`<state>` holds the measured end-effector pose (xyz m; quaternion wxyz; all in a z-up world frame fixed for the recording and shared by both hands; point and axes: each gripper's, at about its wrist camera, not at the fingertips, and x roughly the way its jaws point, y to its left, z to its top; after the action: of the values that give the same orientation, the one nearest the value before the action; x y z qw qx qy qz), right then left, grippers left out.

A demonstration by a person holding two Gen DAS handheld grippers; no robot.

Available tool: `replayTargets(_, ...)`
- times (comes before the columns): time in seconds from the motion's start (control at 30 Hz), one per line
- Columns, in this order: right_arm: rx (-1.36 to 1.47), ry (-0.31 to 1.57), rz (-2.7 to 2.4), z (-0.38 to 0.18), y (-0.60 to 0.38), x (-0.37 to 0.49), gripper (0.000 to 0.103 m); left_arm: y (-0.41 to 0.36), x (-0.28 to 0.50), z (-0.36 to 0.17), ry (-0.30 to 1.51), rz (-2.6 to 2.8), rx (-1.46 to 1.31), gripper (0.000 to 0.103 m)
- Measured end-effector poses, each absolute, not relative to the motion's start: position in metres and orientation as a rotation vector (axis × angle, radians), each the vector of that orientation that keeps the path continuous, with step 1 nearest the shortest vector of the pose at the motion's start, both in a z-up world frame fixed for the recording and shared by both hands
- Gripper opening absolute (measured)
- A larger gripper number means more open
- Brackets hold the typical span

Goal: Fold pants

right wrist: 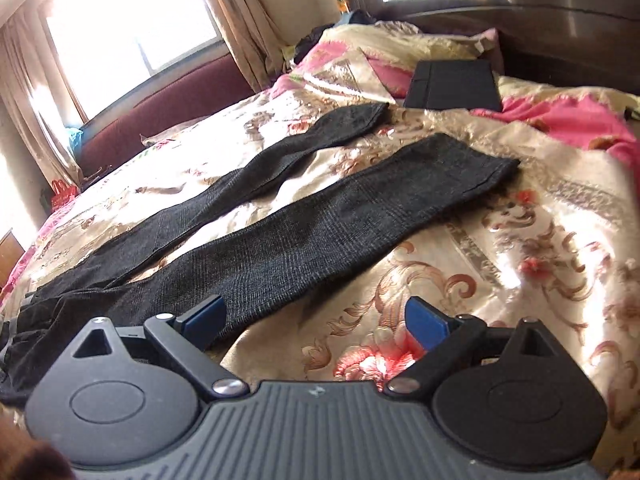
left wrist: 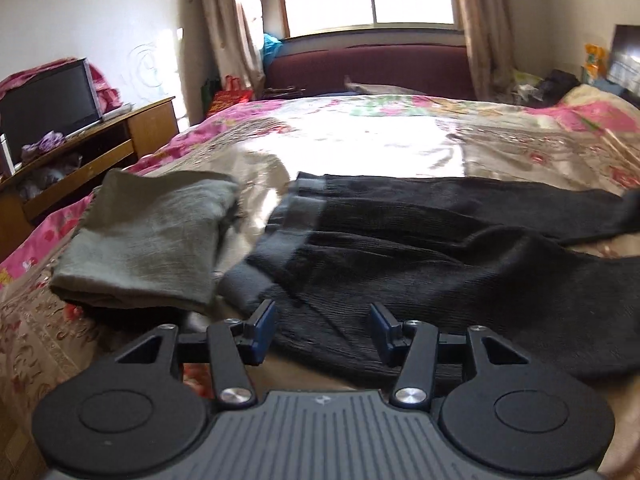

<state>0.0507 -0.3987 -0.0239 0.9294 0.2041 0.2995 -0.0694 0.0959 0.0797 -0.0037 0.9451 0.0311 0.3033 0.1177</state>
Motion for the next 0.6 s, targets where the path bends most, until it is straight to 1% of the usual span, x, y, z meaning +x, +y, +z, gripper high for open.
replayTargets(0.1,0.371,0.551,-0.143,-0.015,-0.395,0.032,0.096,0.026,0.096,0.002,0.619,0.119,0.108,0.065)
replayTargets(0.17,0.354,0.531,-0.136,-0.012,-0.392,0.026,0.096,-0.009,0.093,0.012,0.598,0.032,0.12,0.067)
replayTargets(0.23,0.35,0.493,-0.133,-0.007,-0.39,0.019,0.096,-0.038,0.086,0.022,0.565,-0.025,0.143,0.076)
replayTargets(0.27,0.343,0.463,-0.131,-0.004,-0.388,0.014,0.096,-0.05,0.083,0.027,0.549,-0.044,0.152,0.077)
replayTargets(0.33,0.335,0.423,-0.144,0.0,-0.384,0.006,0.102,-0.072,0.073,0.038,0.523,-0.072,0.172,0.081)
replayTargets(0.37,0.339,0.421,-0.158,-0.001,-0.383,0.005,0.102,-0.082,0.067,0.043,0.506,-0.082,0.187,0.083)
replayTargets(0.43,0.369,0.458,-0.17,-0.006,-0.386,0.007,0.102,-0.1,0.057,0.049,0.469,-0.1,0.213,0.096)
replayTargets(0.47,0.399,0.474,-0.168,-0.01,-0.39,0.007,0.101,-0.108,0.053,0.051,0.457,-0.114,0.224,0.099)
replayTargets(0.53,0.428,0.468,-0.171,-0.014,-0.393,0.003,0.101,-0.125,0.053,0.052,0.446,-0.145,0.251,0.1)
replayTargets(0.6,0.391,0.461,-0.187,-0.015,-0.39,0.002,0.1,-0.14,0.057,0.051,0.451,-0.171,0.278,0.1)
